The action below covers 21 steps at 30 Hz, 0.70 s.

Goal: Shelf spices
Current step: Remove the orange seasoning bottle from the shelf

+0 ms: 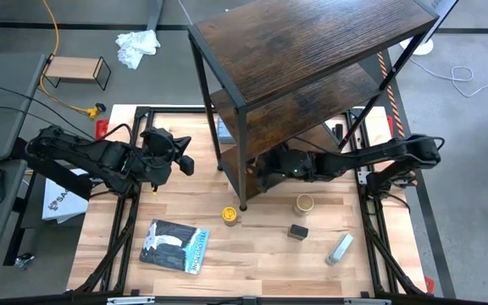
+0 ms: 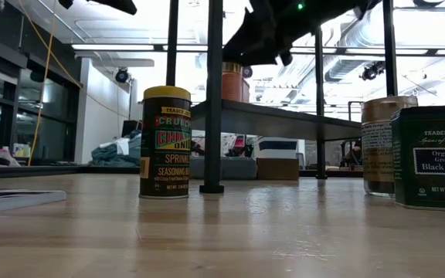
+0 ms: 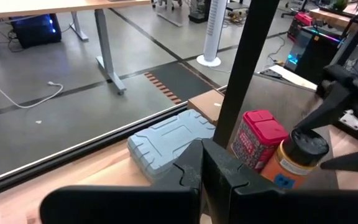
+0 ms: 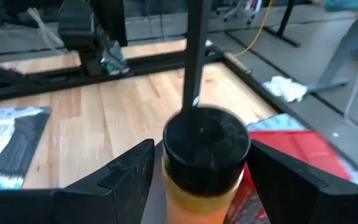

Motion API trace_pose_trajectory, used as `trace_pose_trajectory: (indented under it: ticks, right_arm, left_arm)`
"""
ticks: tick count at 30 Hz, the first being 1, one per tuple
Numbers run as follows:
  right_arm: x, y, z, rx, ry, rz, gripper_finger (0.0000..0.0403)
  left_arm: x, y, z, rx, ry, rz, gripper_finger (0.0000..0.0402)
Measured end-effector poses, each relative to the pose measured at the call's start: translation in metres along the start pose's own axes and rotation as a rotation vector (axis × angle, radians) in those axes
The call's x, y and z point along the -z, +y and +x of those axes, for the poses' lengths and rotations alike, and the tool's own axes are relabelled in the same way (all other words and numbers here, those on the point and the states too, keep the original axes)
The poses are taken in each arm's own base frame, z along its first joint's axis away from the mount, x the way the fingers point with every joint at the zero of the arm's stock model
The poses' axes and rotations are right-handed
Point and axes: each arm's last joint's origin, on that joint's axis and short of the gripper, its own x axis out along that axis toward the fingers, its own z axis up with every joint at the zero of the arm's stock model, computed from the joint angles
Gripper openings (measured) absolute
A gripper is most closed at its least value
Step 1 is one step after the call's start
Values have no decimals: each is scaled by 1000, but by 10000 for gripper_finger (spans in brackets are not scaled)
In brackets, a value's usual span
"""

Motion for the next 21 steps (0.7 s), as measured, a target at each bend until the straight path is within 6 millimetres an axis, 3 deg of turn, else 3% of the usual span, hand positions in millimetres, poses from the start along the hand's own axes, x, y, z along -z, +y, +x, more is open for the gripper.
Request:
trace_pose_trajectory:
  ticks: [6,13,21]
  right_arm:
    - [9,5,13,-32,15,17,248]
    - [3,8,19,-40,-91,56,248]
    - [8,9,24,-43,-78,76,247]
  left_arm:
    - [0,0,0,-1,0,0,0]
    - [0,0,0,4,4,-1,0]
    - [0,0,0,14,15,-1,0]
